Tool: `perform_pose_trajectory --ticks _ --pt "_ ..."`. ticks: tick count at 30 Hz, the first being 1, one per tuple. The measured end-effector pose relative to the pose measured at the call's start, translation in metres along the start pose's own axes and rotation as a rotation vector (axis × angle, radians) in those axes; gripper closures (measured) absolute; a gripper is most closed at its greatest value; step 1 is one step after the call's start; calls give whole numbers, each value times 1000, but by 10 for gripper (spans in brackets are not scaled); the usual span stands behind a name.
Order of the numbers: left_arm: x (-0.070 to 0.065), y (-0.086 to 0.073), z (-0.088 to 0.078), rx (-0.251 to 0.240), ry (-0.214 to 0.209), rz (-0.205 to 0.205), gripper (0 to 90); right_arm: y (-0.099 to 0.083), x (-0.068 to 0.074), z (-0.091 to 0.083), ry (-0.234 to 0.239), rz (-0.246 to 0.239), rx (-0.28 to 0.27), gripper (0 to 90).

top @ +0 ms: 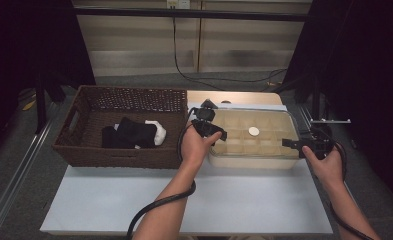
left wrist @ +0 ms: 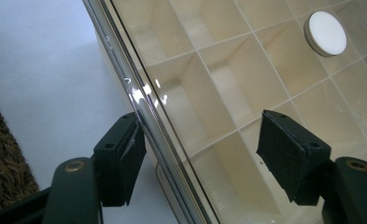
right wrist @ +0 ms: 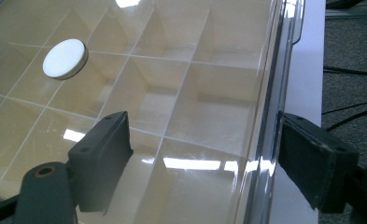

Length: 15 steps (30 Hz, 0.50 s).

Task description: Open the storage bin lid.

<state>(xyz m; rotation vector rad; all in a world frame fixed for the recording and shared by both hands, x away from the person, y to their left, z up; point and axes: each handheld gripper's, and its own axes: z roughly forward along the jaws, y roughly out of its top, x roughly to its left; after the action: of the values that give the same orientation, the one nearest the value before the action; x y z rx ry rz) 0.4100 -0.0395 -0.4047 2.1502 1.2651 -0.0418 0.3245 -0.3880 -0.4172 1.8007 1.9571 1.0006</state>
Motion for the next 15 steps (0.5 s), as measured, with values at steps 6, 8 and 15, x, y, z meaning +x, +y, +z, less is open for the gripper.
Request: perform_pose_trajectory --ticks 6,8,15 --pt "0 0 -4 7 10 -6 376 0 0 -2 -8 7 -8 234" --pt "0 0 -5 3 14 -12 389 1 0 -3 -12 12 -12 245" --pt "-3 2 -13 -8 28 -13 438 3 3 -6 -27 6 -6 258"
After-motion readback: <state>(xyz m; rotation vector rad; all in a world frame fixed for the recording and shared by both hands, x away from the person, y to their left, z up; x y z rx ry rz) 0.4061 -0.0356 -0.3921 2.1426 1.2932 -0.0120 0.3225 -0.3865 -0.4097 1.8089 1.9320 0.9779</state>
